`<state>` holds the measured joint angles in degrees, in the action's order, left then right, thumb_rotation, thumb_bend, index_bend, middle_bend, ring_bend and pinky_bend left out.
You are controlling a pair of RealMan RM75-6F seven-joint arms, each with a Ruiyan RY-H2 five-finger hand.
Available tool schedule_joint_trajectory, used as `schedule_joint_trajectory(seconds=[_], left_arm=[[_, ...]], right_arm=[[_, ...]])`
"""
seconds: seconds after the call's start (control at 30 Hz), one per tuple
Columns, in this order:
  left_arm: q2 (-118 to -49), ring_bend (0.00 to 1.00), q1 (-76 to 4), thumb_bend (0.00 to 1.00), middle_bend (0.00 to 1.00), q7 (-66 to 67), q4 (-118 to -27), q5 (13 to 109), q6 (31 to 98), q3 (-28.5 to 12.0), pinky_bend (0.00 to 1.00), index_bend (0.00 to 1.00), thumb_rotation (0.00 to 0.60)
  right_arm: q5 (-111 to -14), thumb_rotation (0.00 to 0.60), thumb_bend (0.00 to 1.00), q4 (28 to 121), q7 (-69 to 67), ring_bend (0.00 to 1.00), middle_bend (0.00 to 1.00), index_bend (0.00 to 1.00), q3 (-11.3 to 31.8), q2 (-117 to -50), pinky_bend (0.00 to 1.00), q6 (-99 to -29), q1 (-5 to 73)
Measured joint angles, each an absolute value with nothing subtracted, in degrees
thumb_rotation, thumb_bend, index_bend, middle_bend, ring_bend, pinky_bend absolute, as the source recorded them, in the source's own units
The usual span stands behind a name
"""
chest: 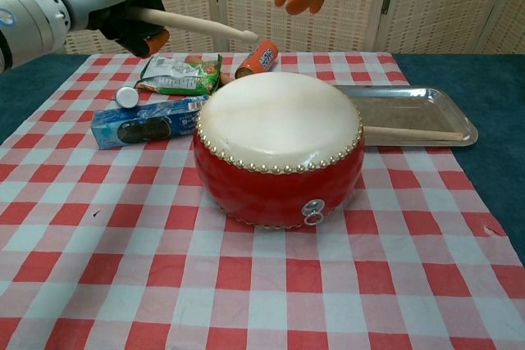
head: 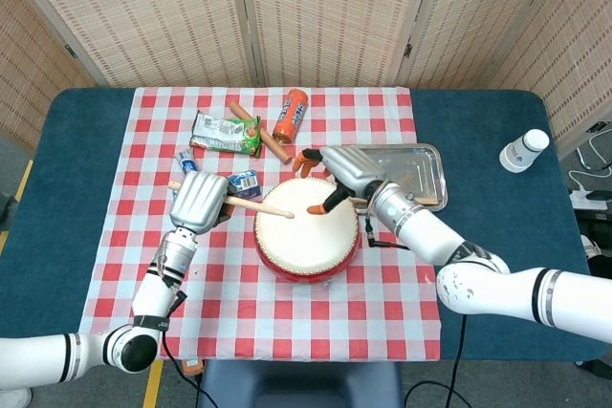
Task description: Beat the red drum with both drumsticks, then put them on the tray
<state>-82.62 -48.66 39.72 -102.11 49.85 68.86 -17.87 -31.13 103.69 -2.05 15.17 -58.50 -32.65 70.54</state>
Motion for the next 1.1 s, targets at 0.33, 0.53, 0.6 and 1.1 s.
schedule_joint_trajectory(seconds=[0.33,0.53,0.6,1.1], left_arm=[[-87.17,1.0,-53.06,0.8,1.0,46.96,-103.05,43.38,72.68,-19.71,1.0,0.99,0.6],[-88.37,1.0,-54.51,0.8,1.0,49.04,-103.33,41.92,74.01,-19.84,1.0,0.98,0.6],[-88.59,1.0,-54.93,0.8,1.0,49.59,-103.49,41.71,74.44,-19.82,1.0,0.98,0.6],[-90.0,1.0,-56.8,0.8,1.0,52.13,-102.67,42.15,76.7,-19.08,1.0,0.98,0.6]], right_arm=[[-27.87,0.6,0.08,103.01,-1.05,0.28,0.42,0.41,14.5,-63.01,0.37,-35.18,73.48],[-25.73,0.6,0.08,101.74,0.59,0.33,0.48,0.46,13.71,-65.85,0.38,-37.03,75.03],[-24.98,0.6,0.08,101.37,1.1,0.34,0.49,0.47,13.53,-66.52,0.38,-37.39,75.53],[-19.77,0.6,0.12,100.18,4.92,0.41,0.56,0.56,13.13,-69.5,0.4,-40.82,78.0]])
